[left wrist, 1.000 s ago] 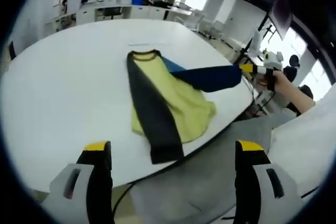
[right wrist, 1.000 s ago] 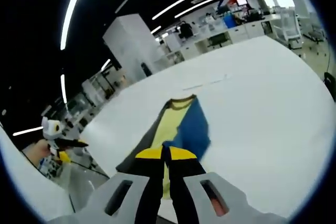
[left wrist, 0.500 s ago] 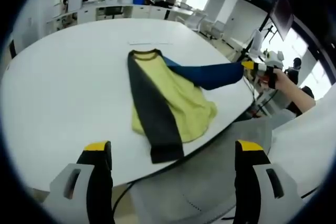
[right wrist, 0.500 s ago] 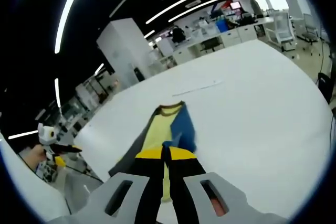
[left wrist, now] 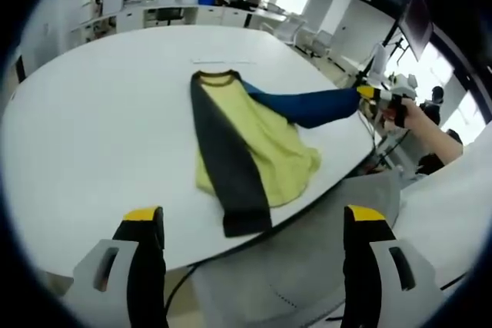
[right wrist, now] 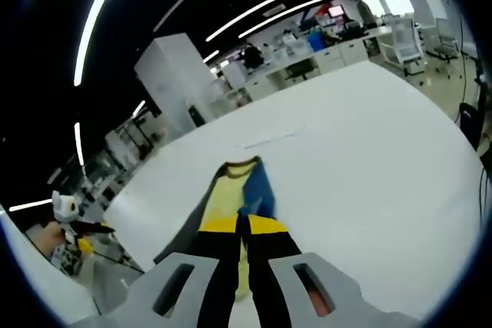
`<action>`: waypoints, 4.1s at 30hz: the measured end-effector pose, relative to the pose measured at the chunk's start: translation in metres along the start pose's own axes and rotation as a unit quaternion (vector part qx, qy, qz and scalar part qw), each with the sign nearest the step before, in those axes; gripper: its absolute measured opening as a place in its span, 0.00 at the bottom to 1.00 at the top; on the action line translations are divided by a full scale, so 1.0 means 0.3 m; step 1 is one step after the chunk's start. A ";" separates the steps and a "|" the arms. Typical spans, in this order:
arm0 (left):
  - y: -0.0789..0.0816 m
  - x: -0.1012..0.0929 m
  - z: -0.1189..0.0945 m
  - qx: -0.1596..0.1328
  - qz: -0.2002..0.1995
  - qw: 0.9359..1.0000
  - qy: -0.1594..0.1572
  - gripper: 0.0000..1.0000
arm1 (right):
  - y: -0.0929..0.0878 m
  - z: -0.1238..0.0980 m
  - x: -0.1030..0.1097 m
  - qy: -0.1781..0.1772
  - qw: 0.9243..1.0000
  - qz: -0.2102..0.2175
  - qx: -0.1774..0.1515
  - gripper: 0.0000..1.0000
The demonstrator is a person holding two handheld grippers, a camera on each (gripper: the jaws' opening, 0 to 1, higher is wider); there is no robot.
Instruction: Fold the garment on the visible template until the final outline fits inside the template.
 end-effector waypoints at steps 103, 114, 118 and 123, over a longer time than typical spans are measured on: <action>0.008 0.041 0.073 0.037 -0.031 0.998 0.037 0.92 | 0.139 0.080 -0.626 -0.189 0.981 0.010 0.037 0.03; 0.017 0.062 0.102 0.042 -0.033 0.998 0.037 0.92 | 0.115 0.071 -0.717 -0.218 0.974 0.011 0.054 0.03; 0.018 0.065 0.111 0.045 -0.033 0.998 0.036 0.92 | 0.099 0.076 -0.734 -0.223 0.973 0.010 0.061 0.03; 0.021 0.070 0.126 0.050 -0.032 0.998 0.035 0.92 | 0.088 0.084 -0.761 -0.230 0.971 0.011 0.069 0.03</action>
Point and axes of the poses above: the point that each gripper's makers call its tool centre point, and the gripper's own axes: z roughly forward along the fingers, x roughly to its left, y roughly out of its top, the point moved 8 cm from there along -z, roughly backward along the fingers, and after that the axes turned 12 degrees about -x, right-handed, at the moved point
